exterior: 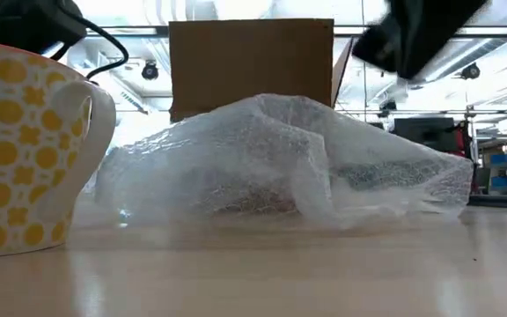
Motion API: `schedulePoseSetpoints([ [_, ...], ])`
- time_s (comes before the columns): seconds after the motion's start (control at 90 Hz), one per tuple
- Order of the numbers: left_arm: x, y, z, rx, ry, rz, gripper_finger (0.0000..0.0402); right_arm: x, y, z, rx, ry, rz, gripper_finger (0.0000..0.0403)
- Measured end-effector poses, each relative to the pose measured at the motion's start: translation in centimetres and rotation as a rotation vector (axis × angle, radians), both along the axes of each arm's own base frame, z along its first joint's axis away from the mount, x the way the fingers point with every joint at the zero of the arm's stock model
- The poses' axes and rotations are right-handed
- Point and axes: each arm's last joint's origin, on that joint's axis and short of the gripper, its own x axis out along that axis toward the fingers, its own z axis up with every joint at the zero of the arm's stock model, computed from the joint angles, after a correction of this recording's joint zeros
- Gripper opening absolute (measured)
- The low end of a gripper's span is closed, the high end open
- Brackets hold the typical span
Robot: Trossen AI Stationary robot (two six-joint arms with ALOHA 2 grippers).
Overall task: Wrap mug
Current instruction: Wrap the blue mug with the right bubble wrap
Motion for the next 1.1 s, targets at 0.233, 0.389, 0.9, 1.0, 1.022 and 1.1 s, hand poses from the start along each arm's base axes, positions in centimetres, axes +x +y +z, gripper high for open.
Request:
schedulePoseSetpoints([
  [0.233, 0.3, -0.1, 0.1, -0.005, -0.033, -0.005, 0.0042, 1.2, -0.7, -6.5, -0.233, 0.01, -0.194, 0.0],
  [0.389, 0.3, -0.1, 0.1, 0.002, -0.033, -0.006, 0.0042, 1.9, -1.3, -8.4, -0.285, 0.042, -0.25, 0.0],
  [0.9, -0.8, 0.3, -0.4, -0.003, 0.078, 0.099, 0.0042, -1.7, 1.2, -5.4, 0.139, 0.381, -0.098, 0.0],
  [1.0, -0.9, 0.3, -0.4, -0.01, 0.081, 0.119, 0.0042, -2.0, 1.1, -4.3, 0.201, 0.392, -0.087, 0.0],
  [1.022, -0.9, 0.3, -0.4, -0.012, 0.08, 0.122, 0.0042, -2.0, 0.9, -4.0, 0.208, 0.388, -0.09, 0.0],
  [1.1, -0.8, 0.3, -0.3, -0.016, 0.072, 0.124, 0.0042, -1.9, 0.2, -2.8, 0.176, 0.32, -0.112, 0.0],
])
